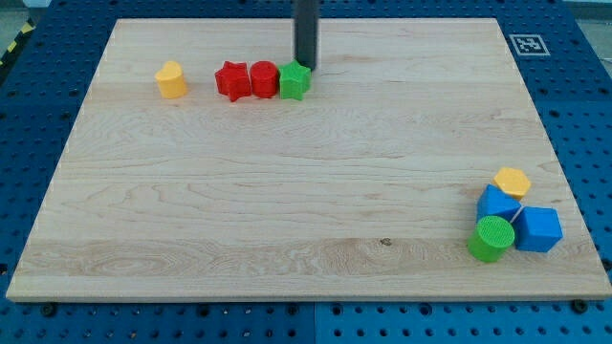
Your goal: Push the green star towards center
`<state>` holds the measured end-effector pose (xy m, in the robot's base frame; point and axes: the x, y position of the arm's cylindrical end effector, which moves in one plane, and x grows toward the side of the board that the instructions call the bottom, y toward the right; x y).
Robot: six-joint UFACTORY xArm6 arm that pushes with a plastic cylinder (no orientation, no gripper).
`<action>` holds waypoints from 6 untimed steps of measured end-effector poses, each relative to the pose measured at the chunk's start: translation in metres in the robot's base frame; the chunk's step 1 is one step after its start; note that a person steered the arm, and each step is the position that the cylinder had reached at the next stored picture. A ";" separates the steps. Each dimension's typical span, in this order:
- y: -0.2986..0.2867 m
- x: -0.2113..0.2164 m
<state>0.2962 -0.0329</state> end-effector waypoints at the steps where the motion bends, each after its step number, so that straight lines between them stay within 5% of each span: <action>1: -0.037 -0.008; 4: 0.052 0.059; 6: 0.060 0.072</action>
